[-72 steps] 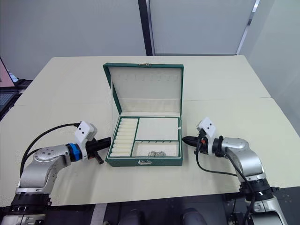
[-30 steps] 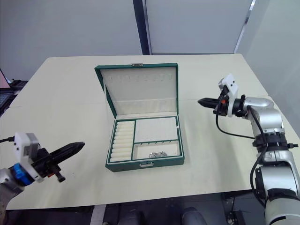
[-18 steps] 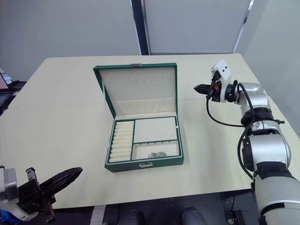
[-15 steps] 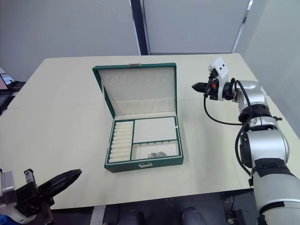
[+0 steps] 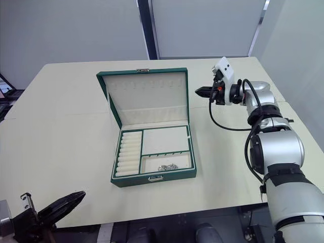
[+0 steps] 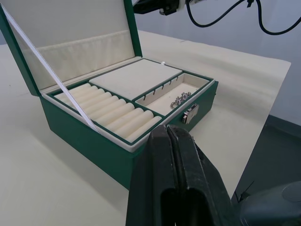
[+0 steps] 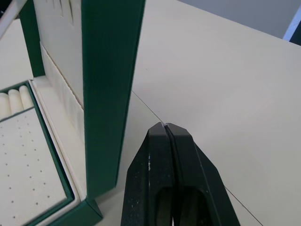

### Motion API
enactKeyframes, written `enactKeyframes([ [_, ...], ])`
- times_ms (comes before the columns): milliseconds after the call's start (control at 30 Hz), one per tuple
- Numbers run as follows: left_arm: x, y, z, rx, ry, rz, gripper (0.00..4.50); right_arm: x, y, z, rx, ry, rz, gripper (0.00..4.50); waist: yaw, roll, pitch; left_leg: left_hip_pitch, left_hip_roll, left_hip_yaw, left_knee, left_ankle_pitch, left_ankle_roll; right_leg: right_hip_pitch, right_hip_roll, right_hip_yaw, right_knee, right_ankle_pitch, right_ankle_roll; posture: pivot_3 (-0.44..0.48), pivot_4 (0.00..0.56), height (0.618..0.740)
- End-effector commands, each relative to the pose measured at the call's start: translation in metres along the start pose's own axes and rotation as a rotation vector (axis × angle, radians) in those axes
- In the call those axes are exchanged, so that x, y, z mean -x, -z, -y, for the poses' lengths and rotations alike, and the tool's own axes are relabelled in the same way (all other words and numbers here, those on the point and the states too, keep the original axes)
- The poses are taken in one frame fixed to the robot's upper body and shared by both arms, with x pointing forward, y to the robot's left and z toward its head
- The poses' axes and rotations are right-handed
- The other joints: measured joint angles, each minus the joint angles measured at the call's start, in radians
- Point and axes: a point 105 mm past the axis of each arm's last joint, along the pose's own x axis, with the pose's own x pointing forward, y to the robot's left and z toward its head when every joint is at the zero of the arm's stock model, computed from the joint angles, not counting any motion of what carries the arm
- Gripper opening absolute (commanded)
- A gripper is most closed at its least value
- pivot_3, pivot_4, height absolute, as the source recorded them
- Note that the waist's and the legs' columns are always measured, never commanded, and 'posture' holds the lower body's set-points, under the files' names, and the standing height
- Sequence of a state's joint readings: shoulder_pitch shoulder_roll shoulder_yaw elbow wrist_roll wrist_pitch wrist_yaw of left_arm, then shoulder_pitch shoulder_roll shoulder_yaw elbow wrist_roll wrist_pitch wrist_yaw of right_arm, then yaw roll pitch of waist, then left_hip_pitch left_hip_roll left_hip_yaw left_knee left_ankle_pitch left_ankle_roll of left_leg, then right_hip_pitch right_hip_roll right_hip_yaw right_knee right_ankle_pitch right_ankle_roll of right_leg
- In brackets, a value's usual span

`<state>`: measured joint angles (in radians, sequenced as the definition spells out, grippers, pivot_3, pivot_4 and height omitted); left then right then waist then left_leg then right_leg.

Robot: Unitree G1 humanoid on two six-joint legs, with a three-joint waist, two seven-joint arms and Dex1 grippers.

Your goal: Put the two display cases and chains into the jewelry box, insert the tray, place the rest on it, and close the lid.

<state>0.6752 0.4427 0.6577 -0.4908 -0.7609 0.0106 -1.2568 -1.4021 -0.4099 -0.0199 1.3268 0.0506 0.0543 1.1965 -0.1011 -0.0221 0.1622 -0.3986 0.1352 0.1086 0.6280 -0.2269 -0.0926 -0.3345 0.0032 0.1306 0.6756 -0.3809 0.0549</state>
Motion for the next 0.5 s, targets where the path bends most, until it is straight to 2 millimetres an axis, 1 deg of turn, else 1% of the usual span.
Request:
enactKeyframes([
  [33,0.003,0.001,0.003,-0.012,0.0,-0.003,0.0,-0.001,-0.03,0.0,0.048,0.003,0.095,0.03,-0.002,0.0,0.0,0.0,0.0,0.0,0.0,0.0,0.0,0.0,0.0,0.0,0.0,0.0,0.0,0.0,0.15,0.74],
  [233,0.004,0.002,0.0,-0.009,-0.003,0.002,0.0,-0.006,-0.03,-0.007,0.037,-0.047,0.114,0.03,-0.004,0.0,0.0,0.0,0.0,0.0,0.0,0.0,0.0,0.0,0.0,-0.001,0.0,0.0,0.0,0.0,0.15,0.74],
  [367,0.005,0.003,-0.003,-0.005,-0.002,0.003,0.0,-0.003,-0.03,-0.019,-0.003,-0.173,0.126,0.03,-0.008,0.0,0.0,0.0,0.0,0.0,0.0,0.0,0.0,0.0,0.0,-0.001,0.0,0.0,0.0,0.0,0.15,0.74],
  [500,0.007,0.004,-0.006,-0.003,0.0,-0.004,0.0,0.007,-0.028,-0.039,-0.02,-0.385,0.073,0.03,-0.013,0.0,0.0,0.0,0.0,0.0,0.0,0.0,0.0,0.0,0.0,-0.001,0.0,0.0,0.0,0.0,0.15,0.74],
])
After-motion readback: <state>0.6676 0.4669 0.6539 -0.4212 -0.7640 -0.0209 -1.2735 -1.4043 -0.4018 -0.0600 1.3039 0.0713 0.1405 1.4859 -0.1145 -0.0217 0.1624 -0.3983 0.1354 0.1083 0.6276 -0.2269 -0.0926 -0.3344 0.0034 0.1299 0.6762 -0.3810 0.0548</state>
